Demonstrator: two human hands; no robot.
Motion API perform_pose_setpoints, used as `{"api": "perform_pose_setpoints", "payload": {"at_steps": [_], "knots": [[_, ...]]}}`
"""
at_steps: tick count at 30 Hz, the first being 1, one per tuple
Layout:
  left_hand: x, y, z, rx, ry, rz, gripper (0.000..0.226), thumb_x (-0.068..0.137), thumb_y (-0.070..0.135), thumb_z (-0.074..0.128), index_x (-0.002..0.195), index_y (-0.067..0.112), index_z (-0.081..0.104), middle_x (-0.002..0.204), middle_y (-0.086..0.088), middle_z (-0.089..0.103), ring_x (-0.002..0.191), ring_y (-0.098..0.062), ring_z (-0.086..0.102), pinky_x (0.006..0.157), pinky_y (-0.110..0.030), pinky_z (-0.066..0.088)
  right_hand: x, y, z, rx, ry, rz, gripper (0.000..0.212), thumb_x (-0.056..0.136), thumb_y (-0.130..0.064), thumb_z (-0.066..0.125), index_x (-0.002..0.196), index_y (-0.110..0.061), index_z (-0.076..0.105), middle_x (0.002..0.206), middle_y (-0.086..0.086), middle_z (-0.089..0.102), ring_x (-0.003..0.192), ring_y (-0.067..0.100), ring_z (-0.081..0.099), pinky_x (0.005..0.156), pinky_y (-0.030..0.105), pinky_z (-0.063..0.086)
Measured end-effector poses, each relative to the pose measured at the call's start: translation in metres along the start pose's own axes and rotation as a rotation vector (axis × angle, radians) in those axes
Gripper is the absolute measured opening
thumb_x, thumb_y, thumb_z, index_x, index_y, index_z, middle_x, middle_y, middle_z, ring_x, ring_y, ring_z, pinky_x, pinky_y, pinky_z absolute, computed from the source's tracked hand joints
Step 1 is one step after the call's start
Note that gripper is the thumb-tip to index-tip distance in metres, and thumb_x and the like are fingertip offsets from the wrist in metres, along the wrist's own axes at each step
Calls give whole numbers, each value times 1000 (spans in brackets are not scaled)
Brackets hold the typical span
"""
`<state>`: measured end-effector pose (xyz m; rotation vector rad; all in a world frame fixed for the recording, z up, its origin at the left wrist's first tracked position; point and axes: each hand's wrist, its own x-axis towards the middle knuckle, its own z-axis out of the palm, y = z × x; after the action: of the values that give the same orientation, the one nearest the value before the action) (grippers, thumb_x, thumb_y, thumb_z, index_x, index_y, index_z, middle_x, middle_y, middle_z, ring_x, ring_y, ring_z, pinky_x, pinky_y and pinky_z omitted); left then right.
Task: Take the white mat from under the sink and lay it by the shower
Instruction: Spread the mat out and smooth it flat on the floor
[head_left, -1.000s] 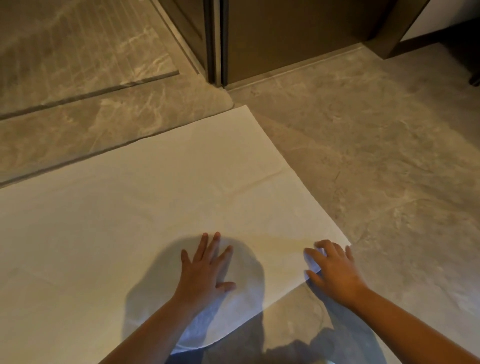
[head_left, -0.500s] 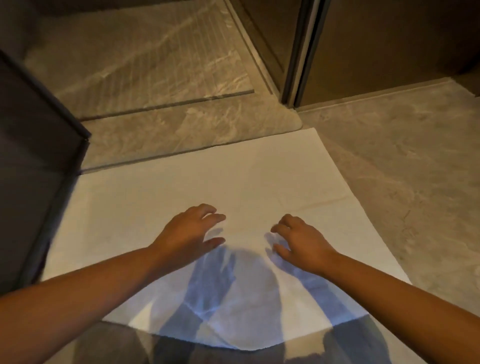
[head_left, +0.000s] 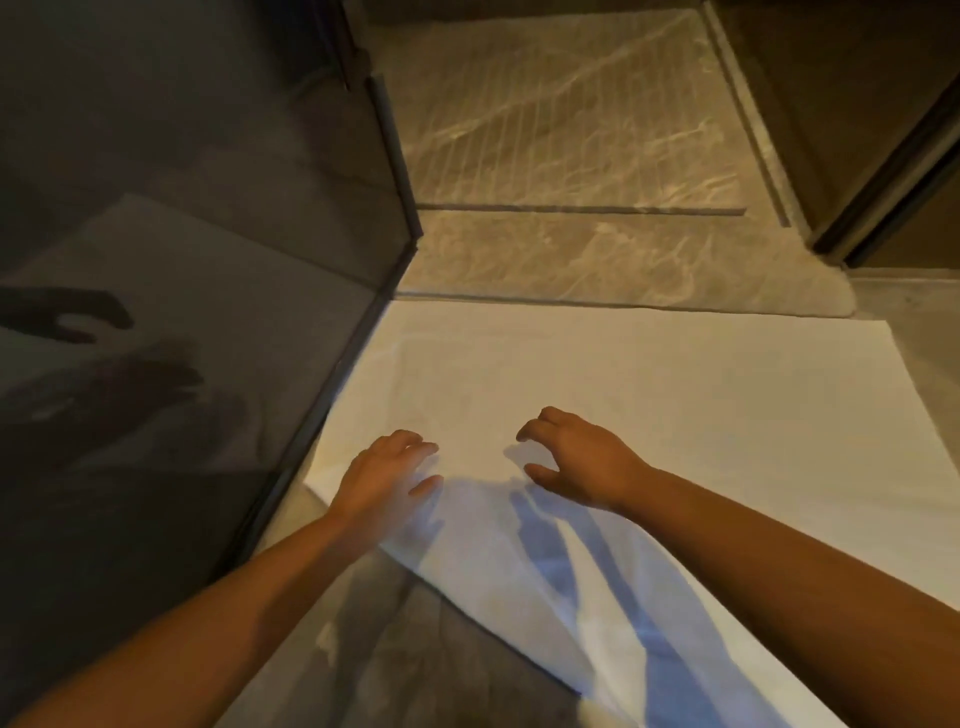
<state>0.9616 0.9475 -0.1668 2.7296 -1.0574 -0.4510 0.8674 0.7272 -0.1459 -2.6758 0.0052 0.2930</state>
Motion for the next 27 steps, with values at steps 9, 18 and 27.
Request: {"api": "perform_pose_setpoints", "payload": {"at_steps": [9,18,27], "knots": [[11,-57,30,9,-62,-154,48,88,38,50,131,19,41,147,-7,31,133,-24,30,106,-37,26,10,-14,72,271,-96,163,38,89,-23,56,123,-10,48,117,16,53,103,27,53,86,29,39],[18,-79,32,-30,-82,-211,50,82,34,60,127,19,42,131,-7,46,118,-28,41,98,-40,36,28,-20,94,342,-61,226,35,81,-21,66,111,-8,53,107,15,53,82,17,44,72,23,35],[8,-86,19,-633,-41,-375,41,80,7,66,119,13,54,117,-7,58,105,-16,52,86,-28,42,29,-22,92,405,-104,180,30,81,-15,66,109,-6,57,107,17,58,82,19,51,73,24,39]]}}
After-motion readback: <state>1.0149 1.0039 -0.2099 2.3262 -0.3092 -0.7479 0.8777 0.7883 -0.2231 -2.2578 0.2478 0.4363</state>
